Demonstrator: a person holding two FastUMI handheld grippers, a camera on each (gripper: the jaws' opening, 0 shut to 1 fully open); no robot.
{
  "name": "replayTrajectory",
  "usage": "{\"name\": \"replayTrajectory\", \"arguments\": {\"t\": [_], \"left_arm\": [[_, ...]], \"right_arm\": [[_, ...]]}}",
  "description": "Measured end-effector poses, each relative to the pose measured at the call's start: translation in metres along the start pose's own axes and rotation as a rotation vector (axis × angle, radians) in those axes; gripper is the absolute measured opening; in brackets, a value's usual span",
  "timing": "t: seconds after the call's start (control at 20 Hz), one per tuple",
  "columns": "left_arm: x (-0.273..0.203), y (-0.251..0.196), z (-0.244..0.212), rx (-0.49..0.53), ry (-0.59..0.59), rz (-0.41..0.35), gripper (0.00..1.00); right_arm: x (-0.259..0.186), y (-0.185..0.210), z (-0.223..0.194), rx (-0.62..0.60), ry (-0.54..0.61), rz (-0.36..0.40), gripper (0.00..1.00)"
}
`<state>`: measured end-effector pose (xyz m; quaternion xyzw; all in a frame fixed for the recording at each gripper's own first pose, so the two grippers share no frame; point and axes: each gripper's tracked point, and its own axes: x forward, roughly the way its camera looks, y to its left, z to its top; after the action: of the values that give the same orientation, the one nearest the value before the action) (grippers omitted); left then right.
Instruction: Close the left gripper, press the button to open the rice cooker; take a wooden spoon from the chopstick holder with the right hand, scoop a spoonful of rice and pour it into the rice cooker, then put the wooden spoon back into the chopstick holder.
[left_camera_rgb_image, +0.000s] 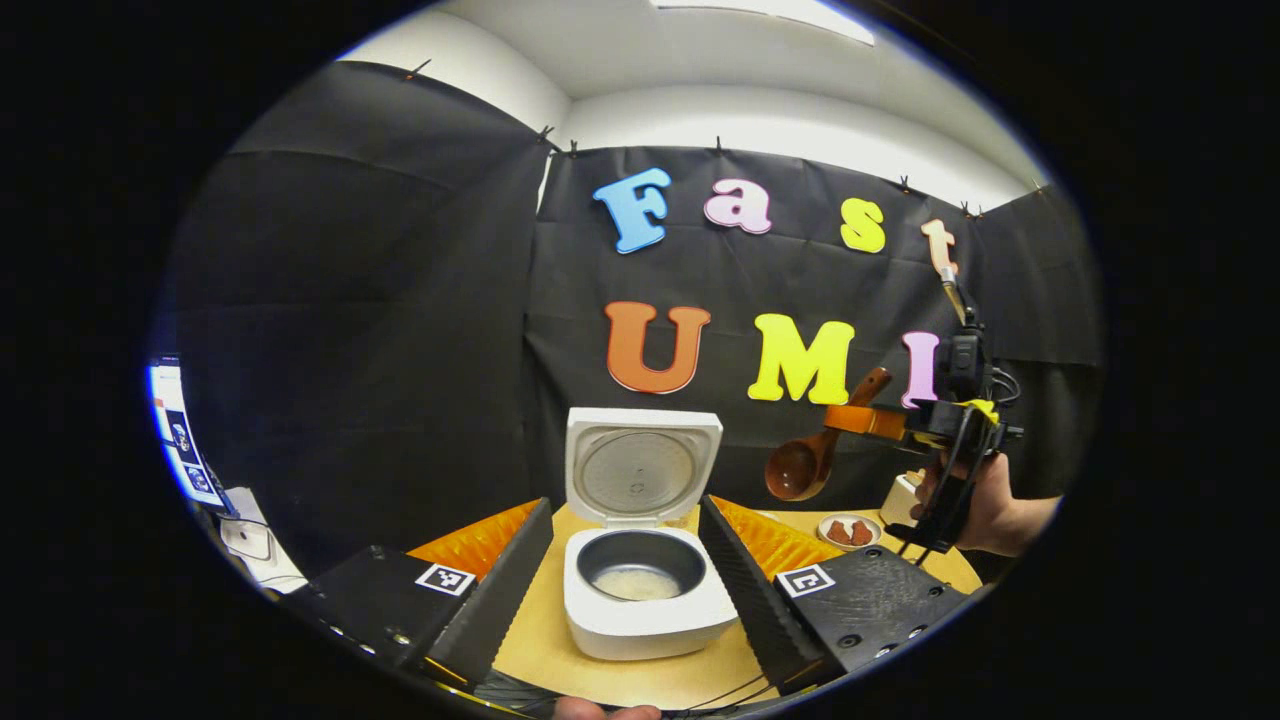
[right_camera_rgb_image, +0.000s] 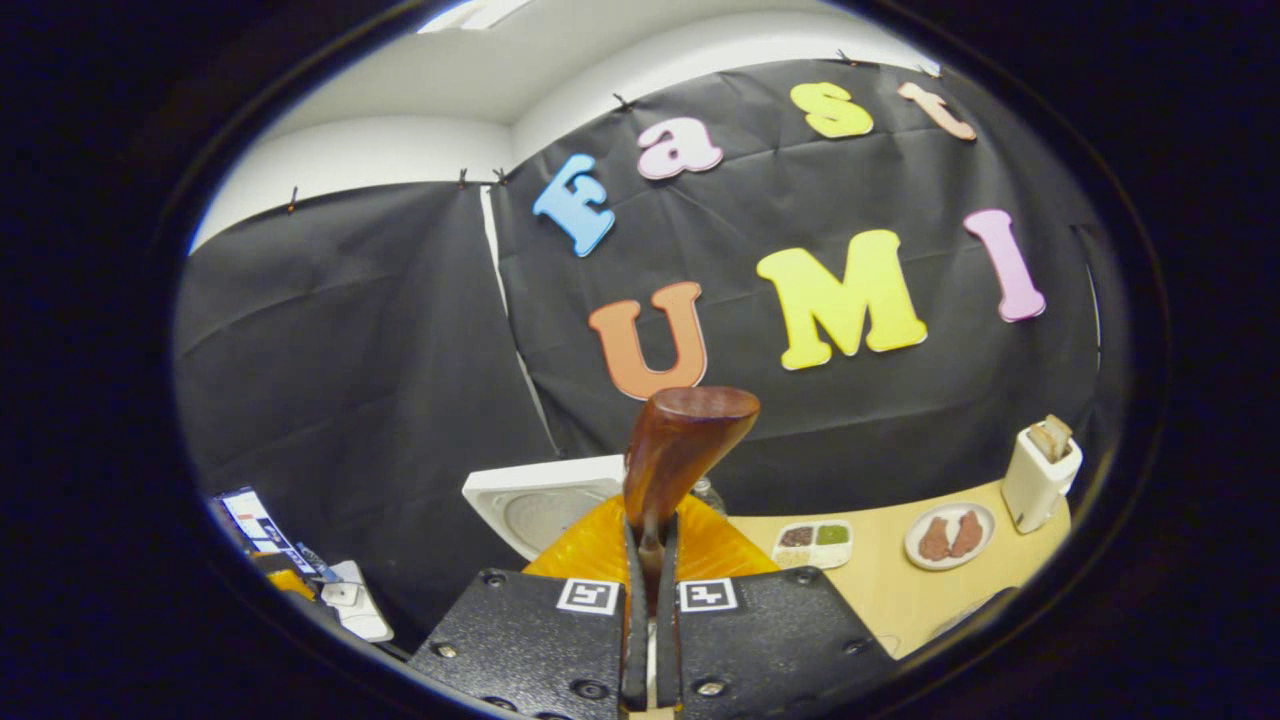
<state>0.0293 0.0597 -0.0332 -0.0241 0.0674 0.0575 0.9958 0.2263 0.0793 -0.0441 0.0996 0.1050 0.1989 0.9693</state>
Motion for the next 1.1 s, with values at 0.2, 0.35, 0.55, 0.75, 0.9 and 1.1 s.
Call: {"name": "replayTrajectory", "arguments": {"t": [0.2,0.35,0.55,0.75,0.9,1.1], "left_arm": [[0.020,-0.041,0.003,0.001,-0.003,-0.042,0.94],[0.031,-0.071,0.004,-0.009,-0.008,-0.071,0.94],[0.042,-0.104,-0.005,0.006,0.013,-0.095,0.94],[0.049,-0.125,-0.009,0.001,0.041,-0.102,0.94],[0.055,-0.136,-0.013,0.012,0.068,-0.097,0.94],[0.056,-0.141,-0.017,0.016,0.101,-0.082,0.94]], "right_arm": [[-0.049,-0.082,0.016,0.019,-0.025,-0.089,0.03],[-0.085,-0.154,0.017,0.054,-0.026,-0.197,0.08],[-0.124,-0.241,-0.002,0.086,0.001,-0.340,0.08],[-0.148,-0.314,-0.048,0.148,0.053,-0.460,0.09],[-0.150,-0.349,-0.096,0.206,0.111,-0.516,0.09],[-0.144,-0.369,-0.150,0.240,0.177,-0.549,0.08]]}}
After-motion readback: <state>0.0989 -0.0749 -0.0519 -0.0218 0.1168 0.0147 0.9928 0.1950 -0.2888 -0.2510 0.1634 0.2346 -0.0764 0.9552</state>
